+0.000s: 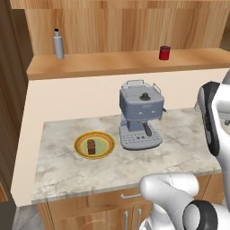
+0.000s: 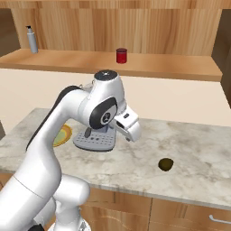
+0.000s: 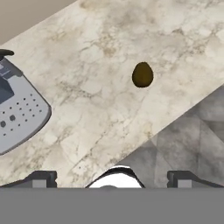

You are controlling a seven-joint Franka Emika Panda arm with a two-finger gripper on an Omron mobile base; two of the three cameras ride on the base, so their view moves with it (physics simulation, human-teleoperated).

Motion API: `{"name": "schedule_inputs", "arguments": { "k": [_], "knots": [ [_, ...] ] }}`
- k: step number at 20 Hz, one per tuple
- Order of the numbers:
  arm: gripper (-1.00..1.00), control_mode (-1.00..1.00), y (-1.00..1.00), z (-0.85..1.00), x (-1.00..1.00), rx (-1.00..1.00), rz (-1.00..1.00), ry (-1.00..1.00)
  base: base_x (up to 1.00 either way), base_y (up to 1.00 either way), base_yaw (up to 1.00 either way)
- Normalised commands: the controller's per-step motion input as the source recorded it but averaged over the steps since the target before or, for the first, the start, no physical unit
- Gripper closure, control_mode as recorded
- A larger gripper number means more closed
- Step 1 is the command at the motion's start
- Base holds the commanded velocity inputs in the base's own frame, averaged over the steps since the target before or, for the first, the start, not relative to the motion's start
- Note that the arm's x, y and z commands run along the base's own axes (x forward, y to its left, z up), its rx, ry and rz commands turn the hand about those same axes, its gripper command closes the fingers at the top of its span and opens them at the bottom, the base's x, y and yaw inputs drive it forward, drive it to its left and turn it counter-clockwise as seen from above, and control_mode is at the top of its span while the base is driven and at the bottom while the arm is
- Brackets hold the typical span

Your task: Pick the avocado and bread from the counter and place them on the plate. Then pick the jam from the cabinet and place it next to the plate. Lastly close the cabinet door.

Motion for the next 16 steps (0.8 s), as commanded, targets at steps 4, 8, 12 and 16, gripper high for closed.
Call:
{"name": "schedule_inputs", "arguments": {
  "k": [4,8,12,16],
  "knots": [
    [-1.0,-1.0,-0.22,-0.16,0.0,0.0,0.0,0.0,0.0,0.0,0.0],
    [-1.0,-1.0,-0.21,-0.17,0.0,-0.01,0.0,0.0,0.0,0.0,0.0],
    [-1.0,-1.0,-0.21,-0.17,0.0,-0.03,0.03,0.0,0.0,0.0,0.0],
    [-1.0,-1.0,-0.21,-0.2,0.0,-0.04,0.03,0.0,0.0,0.0,0.0]
  ]
}}
